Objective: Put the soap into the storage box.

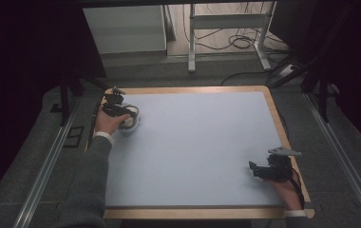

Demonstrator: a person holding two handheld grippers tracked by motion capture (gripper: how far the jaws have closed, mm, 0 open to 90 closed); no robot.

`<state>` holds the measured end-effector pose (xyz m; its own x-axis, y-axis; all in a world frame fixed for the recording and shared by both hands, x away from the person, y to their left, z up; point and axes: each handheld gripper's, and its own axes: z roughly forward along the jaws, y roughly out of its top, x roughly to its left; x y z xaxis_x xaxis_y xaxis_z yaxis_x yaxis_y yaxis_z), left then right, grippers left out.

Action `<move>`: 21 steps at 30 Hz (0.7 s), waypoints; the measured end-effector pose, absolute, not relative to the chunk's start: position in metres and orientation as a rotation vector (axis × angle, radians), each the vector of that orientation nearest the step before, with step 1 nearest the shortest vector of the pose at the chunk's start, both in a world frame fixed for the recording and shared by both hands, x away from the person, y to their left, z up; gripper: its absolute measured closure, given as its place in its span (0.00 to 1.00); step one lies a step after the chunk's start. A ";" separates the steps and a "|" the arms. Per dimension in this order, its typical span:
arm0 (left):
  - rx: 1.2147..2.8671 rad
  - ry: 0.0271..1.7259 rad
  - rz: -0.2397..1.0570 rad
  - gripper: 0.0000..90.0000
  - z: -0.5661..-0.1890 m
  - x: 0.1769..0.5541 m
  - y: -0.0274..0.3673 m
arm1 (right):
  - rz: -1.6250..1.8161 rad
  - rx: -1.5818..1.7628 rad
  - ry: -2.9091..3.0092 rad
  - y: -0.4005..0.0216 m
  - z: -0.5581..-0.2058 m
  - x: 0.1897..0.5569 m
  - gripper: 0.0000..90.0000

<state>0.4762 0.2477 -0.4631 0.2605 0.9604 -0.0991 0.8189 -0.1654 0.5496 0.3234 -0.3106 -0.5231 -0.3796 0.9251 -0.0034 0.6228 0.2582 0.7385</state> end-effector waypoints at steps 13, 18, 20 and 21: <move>2.041 1.422 0.376 0.31 -0.445 0.450 0.228 | 0.925 1.395 2.099 -0.309 -0.522 0.323 0.09; 2.038 1.335 0.385 0.30 -0.443 0.431 0.224 | 0.927 1.386 2.102 -0.307 -0.521 0.322 0.09; 2.033 1.298 0.381 0.30 -0.442 0.422 0.223 | 0.926 1.388 2.100 -0.307 -0.521 0.321 0.09; 2.032 1.275 0.380 0.30 -0.442 0.418 0.222 | 0.924 1.389 2.098 -0.307 -0.521 0.321 0.09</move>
